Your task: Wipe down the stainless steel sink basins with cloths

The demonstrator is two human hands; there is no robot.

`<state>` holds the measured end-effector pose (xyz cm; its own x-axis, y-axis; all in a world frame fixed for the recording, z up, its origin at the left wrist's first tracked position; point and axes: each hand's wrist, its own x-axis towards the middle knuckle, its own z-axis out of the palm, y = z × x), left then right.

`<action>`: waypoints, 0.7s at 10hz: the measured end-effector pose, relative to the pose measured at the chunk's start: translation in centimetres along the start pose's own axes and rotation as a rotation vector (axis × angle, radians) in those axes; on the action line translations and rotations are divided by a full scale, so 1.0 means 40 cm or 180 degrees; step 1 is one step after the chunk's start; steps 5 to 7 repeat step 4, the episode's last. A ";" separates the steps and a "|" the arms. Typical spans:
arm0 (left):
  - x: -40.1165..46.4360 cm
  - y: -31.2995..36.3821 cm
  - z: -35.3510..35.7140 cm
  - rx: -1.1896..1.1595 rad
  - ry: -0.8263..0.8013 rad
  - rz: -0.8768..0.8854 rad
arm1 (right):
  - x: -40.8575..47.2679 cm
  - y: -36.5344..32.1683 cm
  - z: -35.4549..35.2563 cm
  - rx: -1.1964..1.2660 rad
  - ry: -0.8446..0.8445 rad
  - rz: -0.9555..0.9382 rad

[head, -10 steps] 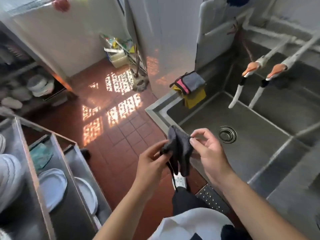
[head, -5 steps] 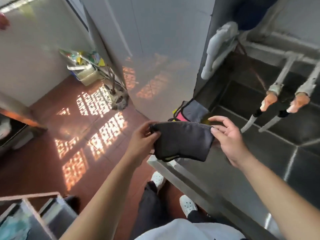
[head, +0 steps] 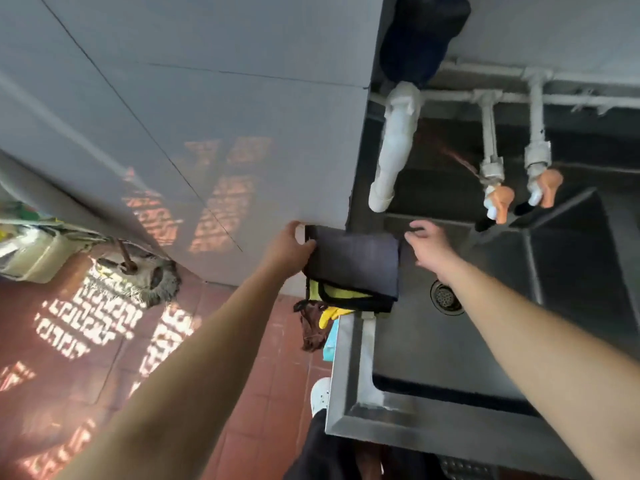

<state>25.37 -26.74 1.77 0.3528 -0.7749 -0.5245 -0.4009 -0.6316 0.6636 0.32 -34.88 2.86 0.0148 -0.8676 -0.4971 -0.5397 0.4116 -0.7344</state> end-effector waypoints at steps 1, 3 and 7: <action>-0.005 -0.054 0.081 0.2012 -0.0003 0.0954 | -0.034 0.079 0.067 -0.1961 -0.0602 -0.0537; -0.054 -0.149 0.174 0.1773 -0.0392 0.1135 | -0.108 0.176 0.133 -0.2622 -0.0749 -0.0441; -0.049 -0.127 0.170 0.1743 -0.0443 0.1149 | -0.113 0.170 0.108 -0.2642 -0.0762 -0.0487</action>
